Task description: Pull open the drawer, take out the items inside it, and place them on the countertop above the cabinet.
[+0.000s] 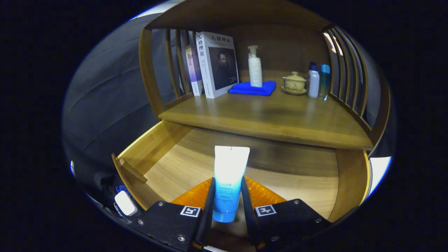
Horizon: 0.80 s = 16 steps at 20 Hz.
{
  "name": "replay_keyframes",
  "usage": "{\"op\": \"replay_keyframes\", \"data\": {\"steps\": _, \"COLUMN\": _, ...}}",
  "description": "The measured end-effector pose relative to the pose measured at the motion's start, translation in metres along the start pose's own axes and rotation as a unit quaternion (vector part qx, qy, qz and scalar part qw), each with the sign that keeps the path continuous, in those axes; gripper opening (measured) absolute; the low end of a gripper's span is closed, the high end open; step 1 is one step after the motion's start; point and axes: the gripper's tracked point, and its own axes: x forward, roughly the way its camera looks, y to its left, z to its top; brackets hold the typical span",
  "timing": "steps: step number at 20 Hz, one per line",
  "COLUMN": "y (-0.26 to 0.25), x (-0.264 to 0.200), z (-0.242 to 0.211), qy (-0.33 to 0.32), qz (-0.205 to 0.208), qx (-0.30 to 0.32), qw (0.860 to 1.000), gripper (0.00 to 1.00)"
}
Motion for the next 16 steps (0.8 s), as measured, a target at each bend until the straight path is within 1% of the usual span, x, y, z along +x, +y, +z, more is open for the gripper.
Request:
{"op": "replay_keyframes", "data": {"steps": 7, "y": 0.007, "x": -0.013, "z": 0.065, "qy": -0.061, "qz": 0.003, "qx": 0.004, "qw": 0.998, "gripper": 0.42}}
{"op": "replay_keyframes", "data": {"steps": 12, "y": 0.009, "x": -0.008, "z": 0.107, "qy": -0.093, "qz": 0.001, "qx": 0.009, "qw": 0.996, "gripper": 0.42}}
{"op": "replay_keyframes", "data": {"steps": 16, "y": -0.007, "x": 0.006, "z": 0.131, "qy": -0.104, "qz": -0.022, "qx": 0.036, "qw": 0.994, "gripper": 0.42}}
